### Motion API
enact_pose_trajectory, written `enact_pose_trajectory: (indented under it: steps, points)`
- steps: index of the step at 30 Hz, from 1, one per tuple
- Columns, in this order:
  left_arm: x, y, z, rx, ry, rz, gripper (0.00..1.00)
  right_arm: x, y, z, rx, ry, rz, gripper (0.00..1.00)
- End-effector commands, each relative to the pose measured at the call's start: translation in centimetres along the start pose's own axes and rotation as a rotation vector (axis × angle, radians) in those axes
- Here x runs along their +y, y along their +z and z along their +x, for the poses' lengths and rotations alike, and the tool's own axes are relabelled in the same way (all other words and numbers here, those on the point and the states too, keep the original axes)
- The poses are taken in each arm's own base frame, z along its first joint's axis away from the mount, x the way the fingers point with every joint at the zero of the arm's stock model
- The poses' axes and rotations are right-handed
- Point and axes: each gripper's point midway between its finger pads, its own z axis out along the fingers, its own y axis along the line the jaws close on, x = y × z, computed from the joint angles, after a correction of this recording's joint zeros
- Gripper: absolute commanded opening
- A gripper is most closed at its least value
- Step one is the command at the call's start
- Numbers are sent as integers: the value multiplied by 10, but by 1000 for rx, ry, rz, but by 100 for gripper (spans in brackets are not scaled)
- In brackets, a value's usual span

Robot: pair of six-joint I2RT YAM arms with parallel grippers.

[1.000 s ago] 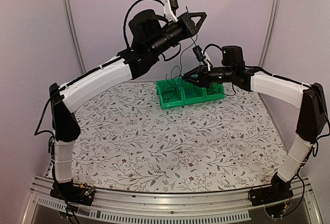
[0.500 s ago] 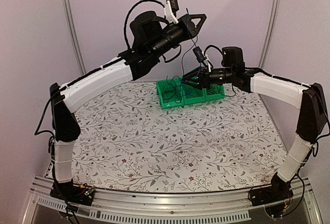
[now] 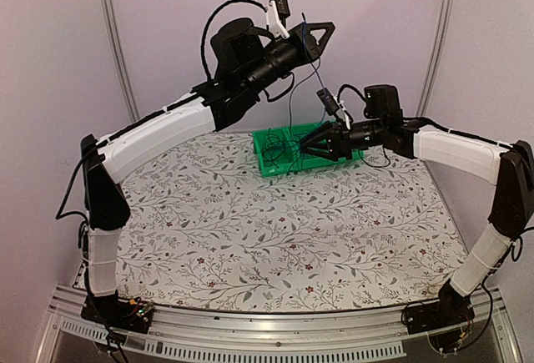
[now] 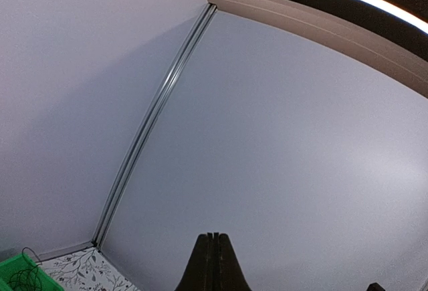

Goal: Untangle the cables

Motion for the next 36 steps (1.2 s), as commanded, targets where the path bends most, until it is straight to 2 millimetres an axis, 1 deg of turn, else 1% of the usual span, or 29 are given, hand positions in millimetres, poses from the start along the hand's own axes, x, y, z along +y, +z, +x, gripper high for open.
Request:
enact_pose_trajectory:
  steps: [1, 9, 11, 14, 16, 18, 20, 22, 25, 27, 29, 33, 36]
  points:
    - [-12, -2, -8, -31, 10, 25, 0, 25, -3, -6, -13, -53, -105, 42]
    - [-15, -2, -7, -27, 8, 33, 0, 32, -3, -9, -19, -78, -162, 35]
    - [-14, -2, -7, -26, 6, 33, 0, 30, -3, -12, -22, -79, -147, 27]
    - [-15, -2, -7, -28, 7, 36, 0, 27, -3, -17, -30, -80, -122, 9]
    - [-16, -3, -8, -29, 11, 36, 0, 23, -3, -19, -34, -72, -96, 0]
    - [-16, -4, -12, -35, 24, 35, 0, 15, -3, -15, -28, -53, -54, 0]
    - [-19, -5, -18, -44, 45, 31, 0, 1, -7, -9, -28, -30, 3, 0]
    - [-23, -8, -28, -62, 76, 27, 0, -22, -18, 1, -41, 41, 77, 0]
    - [-27, -13, -47, -94, 106, 14, 0, -63, -40, 20, -61, 182, 192, 0]
    - [-27, -15, -54, -102, 100, 10, 0, -79, -51, 28, -68, 239, 226, 0]
    - [-25, -16, -54, -98, 87, 10, 0, -83, -56, 27, -68, 234, 233, 0]
    - [-23, -15, -48, -78, 77, 20, 0, -78, -58, 19, -60, 165, 231, 0]
    - [-24, -15, -49, -81, 80, 22, 0, -82, -60, 21, -47, 145, 264, 0]
